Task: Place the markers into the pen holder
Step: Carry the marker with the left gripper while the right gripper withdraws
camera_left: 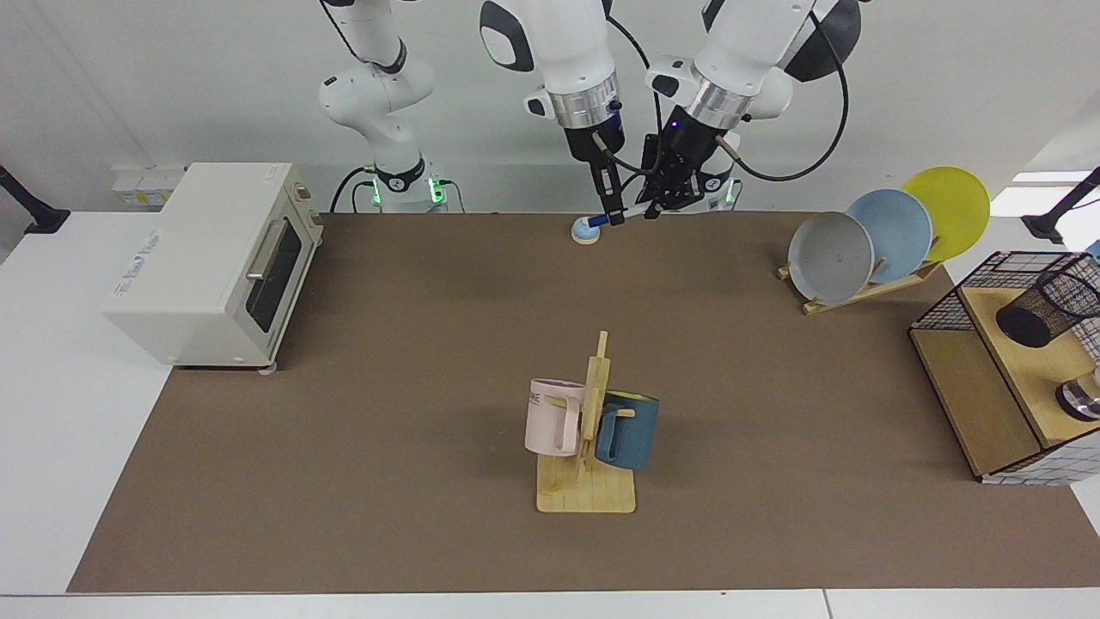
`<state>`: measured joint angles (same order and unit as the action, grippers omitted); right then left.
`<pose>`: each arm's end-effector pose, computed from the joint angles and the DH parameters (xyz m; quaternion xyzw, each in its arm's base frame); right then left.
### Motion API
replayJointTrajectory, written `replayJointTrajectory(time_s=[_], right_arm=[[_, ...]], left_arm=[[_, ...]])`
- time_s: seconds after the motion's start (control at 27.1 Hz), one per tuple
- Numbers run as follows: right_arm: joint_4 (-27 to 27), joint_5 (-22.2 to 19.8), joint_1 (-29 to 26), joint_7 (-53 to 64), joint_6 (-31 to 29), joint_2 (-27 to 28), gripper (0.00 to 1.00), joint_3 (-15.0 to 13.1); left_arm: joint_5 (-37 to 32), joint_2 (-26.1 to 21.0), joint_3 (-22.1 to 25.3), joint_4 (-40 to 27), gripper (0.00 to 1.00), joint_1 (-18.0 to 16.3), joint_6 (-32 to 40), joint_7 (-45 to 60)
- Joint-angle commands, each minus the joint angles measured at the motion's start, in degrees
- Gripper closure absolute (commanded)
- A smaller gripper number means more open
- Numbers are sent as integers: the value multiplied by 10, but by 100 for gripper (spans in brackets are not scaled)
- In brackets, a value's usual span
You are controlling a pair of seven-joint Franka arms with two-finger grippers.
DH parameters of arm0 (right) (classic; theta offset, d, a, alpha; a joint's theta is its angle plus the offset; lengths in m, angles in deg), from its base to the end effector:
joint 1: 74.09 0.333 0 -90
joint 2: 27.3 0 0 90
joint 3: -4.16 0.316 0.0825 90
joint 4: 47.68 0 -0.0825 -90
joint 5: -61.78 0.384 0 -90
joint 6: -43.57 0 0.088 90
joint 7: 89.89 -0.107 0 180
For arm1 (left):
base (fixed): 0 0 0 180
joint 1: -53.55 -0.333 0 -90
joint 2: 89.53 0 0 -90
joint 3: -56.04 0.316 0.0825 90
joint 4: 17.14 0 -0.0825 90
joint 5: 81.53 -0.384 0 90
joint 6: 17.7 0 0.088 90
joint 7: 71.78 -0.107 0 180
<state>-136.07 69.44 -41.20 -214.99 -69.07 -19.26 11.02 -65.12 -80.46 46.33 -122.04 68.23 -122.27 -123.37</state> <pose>0.4828 0.4061 0.5965 -0.7132 0.6827 0.0536 0.1494 0.4672 -0.2440 0.6102 0.7949 -0.5885 0.1026 0.1061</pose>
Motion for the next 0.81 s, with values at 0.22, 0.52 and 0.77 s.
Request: replayJointTrajectory(time_s=[0.22,0.52,0.77], right_arm=[[-2,2,-76,186,73,-22,0,6],[-4,-1,-156,489,162,-60,0,3],[-4,-14,-215,734,212,-82,0,1]], left_arm=[[-8,1,12,1,100,-2,-15,11],[-20,2,20,6,100,-14,-9,11],[-46,9,20,7,100,-29,1,22]])
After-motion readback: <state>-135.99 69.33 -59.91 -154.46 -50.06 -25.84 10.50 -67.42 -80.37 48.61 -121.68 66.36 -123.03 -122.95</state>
